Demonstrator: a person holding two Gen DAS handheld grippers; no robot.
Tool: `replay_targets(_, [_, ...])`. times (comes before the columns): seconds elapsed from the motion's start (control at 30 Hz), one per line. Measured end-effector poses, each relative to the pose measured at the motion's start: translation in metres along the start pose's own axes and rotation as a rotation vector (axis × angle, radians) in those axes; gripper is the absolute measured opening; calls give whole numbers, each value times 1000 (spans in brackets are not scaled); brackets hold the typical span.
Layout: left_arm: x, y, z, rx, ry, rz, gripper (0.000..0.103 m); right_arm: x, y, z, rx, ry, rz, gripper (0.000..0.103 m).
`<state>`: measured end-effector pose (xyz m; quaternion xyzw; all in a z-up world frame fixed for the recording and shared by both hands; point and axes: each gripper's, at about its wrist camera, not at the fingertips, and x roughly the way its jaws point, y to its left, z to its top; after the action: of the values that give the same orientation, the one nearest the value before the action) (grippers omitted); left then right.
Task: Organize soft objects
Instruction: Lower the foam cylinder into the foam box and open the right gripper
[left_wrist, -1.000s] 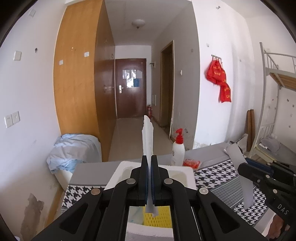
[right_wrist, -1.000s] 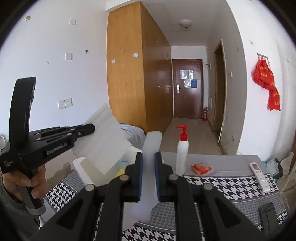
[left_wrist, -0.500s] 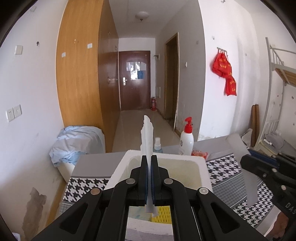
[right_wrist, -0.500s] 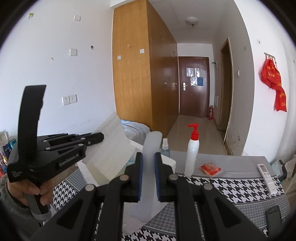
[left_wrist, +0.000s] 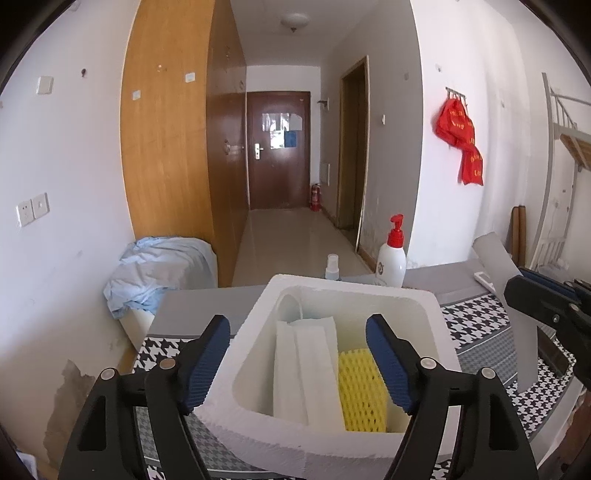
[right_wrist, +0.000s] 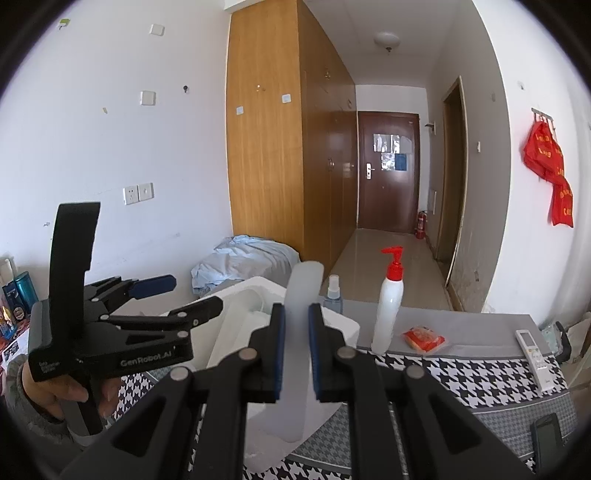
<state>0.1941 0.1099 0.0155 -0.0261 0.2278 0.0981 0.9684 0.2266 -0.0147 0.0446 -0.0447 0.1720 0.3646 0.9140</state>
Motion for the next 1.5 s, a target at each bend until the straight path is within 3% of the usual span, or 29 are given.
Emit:
replay_targets(0.1, [-2,4,-1,-3,-5,9,85,2,3,2,-3,0,5,15])
replay_targets(0.5, [-17,21,-3,-28,-46,55,97,13,16,7,-14,8,46,15])
replay_targets(0.83, [-25,39,-10,-44,-64,116,98,33,34,13,-32,32,71,15])
replay_targets(1.23, [-29,53,-18,-62,-83,134,98,60,37,10,-33,81,56,16])
replay_targets(1.37, [-26,56,-20,-60,-75,138,98,67,38,9,-24,99,57,30])
replay_targets(1.5, [-26,59,-20,-66,-76,141,98,64,36,8,-12,85,61,73])
